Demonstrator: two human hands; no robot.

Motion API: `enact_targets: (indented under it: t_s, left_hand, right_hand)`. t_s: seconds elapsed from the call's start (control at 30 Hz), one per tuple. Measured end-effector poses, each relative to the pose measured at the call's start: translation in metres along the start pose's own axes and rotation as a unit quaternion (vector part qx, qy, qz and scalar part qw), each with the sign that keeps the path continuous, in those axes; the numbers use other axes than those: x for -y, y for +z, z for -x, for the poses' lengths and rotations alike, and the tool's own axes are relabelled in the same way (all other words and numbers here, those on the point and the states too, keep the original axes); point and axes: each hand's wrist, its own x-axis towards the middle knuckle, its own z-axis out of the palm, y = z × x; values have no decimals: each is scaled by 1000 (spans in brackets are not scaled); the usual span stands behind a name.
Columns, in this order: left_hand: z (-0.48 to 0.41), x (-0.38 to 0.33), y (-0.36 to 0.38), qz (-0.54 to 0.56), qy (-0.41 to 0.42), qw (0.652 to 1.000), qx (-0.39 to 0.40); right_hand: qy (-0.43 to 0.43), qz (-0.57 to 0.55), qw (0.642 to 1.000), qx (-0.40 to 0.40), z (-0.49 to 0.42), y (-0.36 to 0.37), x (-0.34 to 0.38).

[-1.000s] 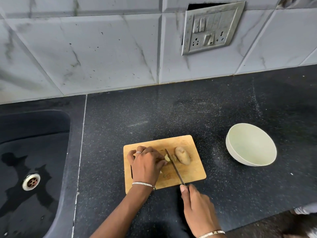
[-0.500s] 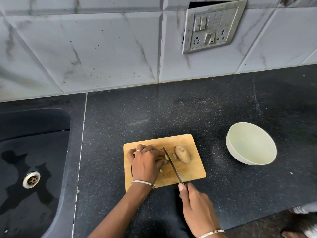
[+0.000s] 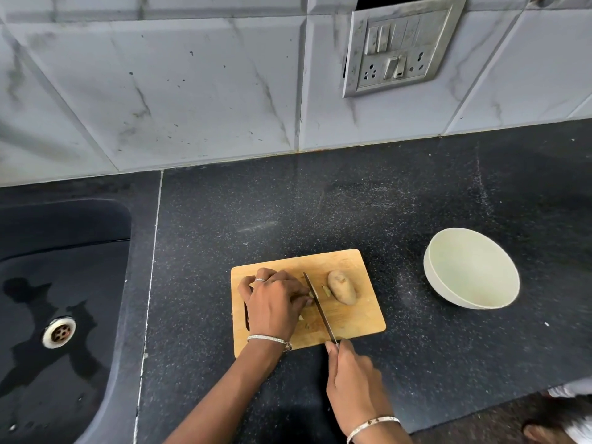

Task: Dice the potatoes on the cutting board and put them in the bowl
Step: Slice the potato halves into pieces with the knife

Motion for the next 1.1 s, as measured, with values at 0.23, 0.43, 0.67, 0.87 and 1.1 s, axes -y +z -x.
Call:
enact_targets:
  t_s: [0.23, 0.43, 0.67, 0.87, 1.1]
  left_hand:
    - [-2, 0, -2, -14, -19, 1000, 16]
    - [2, -2, -7, -40, -32, 999, 8]
    - [4, 7, -12, -35, -32, 999, -3]
    - [5, 9, -20, -14, -30, 998, -45]
    - [3, 10, -29, -26, 75, 997, 27]
  right_hand:
    - [-7, 49, 999, -13, -2, 2, 2]
    - [-15, 111, 994, 4, 13, -5, -4]
    - [-18, 41, 999, -24, 12, -18, -14]
    - [-27, 28, 999, -4, -4, -9, -16]
    - [-49, -10, 998, 30, 5, -2, -13]
